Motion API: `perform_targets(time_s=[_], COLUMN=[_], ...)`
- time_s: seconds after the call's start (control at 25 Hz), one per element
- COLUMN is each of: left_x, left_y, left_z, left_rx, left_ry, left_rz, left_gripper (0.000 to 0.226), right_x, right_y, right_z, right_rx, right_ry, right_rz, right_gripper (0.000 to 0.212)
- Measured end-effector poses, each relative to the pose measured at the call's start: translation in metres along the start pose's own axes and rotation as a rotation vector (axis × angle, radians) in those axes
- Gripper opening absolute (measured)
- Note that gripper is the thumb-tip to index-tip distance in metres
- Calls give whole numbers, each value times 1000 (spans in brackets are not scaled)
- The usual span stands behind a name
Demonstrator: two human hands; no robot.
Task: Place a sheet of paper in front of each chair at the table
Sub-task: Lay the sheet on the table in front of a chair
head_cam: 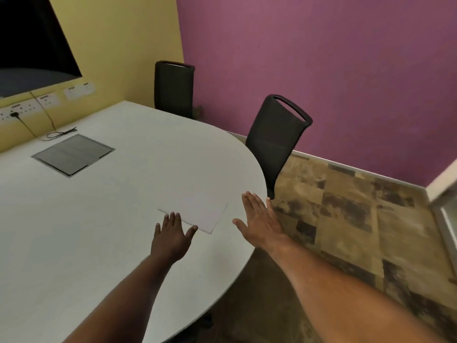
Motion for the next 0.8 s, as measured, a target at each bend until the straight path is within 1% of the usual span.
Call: perform_targets(time_s=[0.12,0.24,0.36,0.44,0.56,0.8], left_x=[6,13,12,1,-16,-62], left_y=[31,49,69,76,90,115], left_z=[-4,-6,-5,2,5,-7], left_rx=[77,144,239,329,451,700], left_ry=[-5,-27,-60,-77,-98,-172], left_rz=[-8,-34,-42,-61,-19,25], left_gripper=[87,87,87,87,85,82], right_x=[8,12,10,-2,-28,-92], right_y=[52,96,147,180,226,307], right_z=[-12,-13,-9,-6,-5,-2], right_rx=[59,134,215,268,344,534], right_ry=[30,46,70,84,93,104], right_rz=[21,5,36,49,64,204], right_gripper=[77,76,73,70,65,60])
Point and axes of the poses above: each hand's wrist, its own y-axis towards the middle knuckle, its own x-axis out of the back of the hand, z = x × y, the point moved 4 cm from there along y, towards the middle knuckle, and after that the axes turned 4 degrees about -y, right-handed, at the moved point
